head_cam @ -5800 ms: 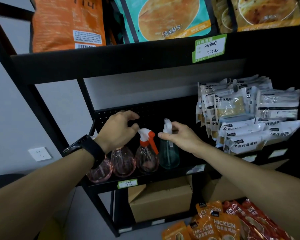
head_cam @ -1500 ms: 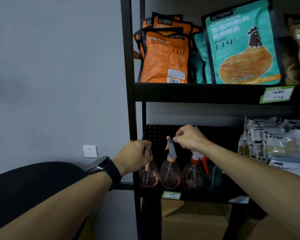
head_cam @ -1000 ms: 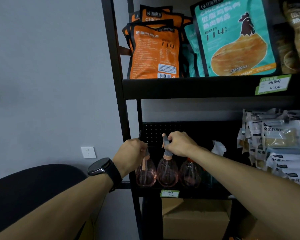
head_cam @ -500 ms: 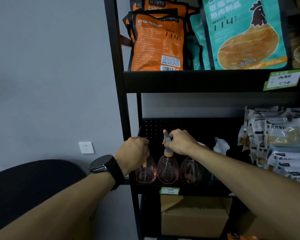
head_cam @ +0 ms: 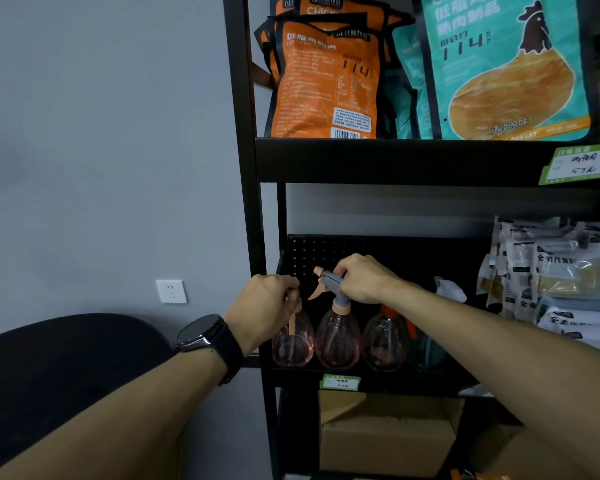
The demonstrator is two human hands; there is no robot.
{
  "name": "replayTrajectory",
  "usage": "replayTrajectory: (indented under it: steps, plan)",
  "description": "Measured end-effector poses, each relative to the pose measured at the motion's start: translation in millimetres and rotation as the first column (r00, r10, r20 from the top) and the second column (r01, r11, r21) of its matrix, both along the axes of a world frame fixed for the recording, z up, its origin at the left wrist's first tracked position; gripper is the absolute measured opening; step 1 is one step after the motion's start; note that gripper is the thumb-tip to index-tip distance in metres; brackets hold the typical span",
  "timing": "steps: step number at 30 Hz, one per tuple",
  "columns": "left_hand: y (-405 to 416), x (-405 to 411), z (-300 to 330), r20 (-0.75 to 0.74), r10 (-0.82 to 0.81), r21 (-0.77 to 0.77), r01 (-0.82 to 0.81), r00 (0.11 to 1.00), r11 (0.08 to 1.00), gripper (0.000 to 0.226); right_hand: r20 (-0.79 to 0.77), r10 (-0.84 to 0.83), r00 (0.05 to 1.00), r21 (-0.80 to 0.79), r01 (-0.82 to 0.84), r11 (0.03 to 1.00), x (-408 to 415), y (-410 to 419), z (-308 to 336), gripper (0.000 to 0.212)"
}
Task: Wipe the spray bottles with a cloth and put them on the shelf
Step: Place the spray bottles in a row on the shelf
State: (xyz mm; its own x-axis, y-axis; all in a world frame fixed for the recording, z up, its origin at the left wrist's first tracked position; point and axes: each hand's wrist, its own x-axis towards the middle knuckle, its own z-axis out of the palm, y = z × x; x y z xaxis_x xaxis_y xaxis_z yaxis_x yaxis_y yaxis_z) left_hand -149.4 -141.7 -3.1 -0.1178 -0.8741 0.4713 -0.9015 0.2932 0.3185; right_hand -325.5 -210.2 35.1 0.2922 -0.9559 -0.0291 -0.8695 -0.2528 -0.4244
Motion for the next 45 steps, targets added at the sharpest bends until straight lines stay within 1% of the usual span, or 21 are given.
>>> replayTrajectory:
  steps: [5,9,16,21,25,28,29,31,32,33,34,36,38,41,45]
  plan:
    - [-1,0,-2,0.000,-0.006,0.005,0.006,1.000,1.000,0.022,-0.022,0.049,0.999,0.020,-0.048,0.999,1,-4,2,0.025]
    - [-3,1,-2,-0.027,-0.012,0.028,0.012,1.000,1.000,0.023,-0.043,0.105,0.994,0.028,-0.104,0.994,-2,-7,3,0.022]
    - [-2,0,-3,-0.034,0.010,0.005,-0.010,0.999,1.000,0.023,-0.097,0.260,0.961,0.016,-0.260,0.965,-5,-12,6,0.015]
    - [-4,1,-4,-0.040,0.002,0.029,-0.001,0.999,1.000,0.021,-0.142,0.260,0.955,-0.009,-0.264,0.965,-7,-15,3,0.030]
    - [-5,1,-5,-0.052,-0.009,0.023,0.010,0.999,1.000,0.023,-0.083,0.259,0.962,0.014,-0.259,0.966,-8,-15,-1,0.025]
    - [-5,2,-5,-0.060,-0.017,0.025,0.018,0.998,1.000,0.023,-0.005,0.215,0.977,0.029,-0.215,0.976,-9,-12,0,0.022]
    - [-5,2,-5,-0.065,-0.017,0.025,0.018,0.998,1.000,0.023,0.030,0.186,0.982,0.021,-0.187,0.982,-9,-12,0,0.028]
    - [-4,1,-5,-0.071,-0.015,0.029,0.017,0.997,0.999,0.022,0.137,0.048,0.989,0.002,-0.049,0.999,-9,-11,3,0.039]
    - [-4,1,-5,-0.069,-0.018,0.027,0.020,0.997,0.999,0.022,0.199,-0.033,0.979,0.008,0.032,0.999,-9,-11,4,0.036]
    - [-4,1,-5,-0.065,-0.020,0.022,0.022,0.998,1.000,0.021,0.253,-0.100,0.962,0.038,0.093,0.995,-9,-11,5,0.027]
    - [-3,0,-5,-0.063,-0.022,0.017,0.023,0.998,1.000,0.021,0.288,-0.146,0.946,0.105,0.120,0.987,-9,-9,6,0.022]
    - [-4,0,-5,-0.054,-0.017,0.008,0.017,0.998,1.000,0.022,0.338,-0.181,0.924,0.278,0.086,0.957,-7,-4,7,0.029]
    - [-4,0,-5,-0.047,-0.009,0.010,0.010,0.999,1.000,0.023,0.376,-0.175,0.910,0.364,0.029,0.931,-4,-1,7,0.028]
    - [-4,1,-5,-0.046,-0.005,0.026,0.006,0.999,1.000,0.024,0.404,-0.187,0.896,0.387,0.018,0.922,-2,-1,6,0.019]
    - [-4,0,-3,-0.025,0.007,0.022,-0.006,1.000,1.000,0.023,0.378,-0.186,0.907,0.404,0.019,0.915,0,-1,9,0.020]
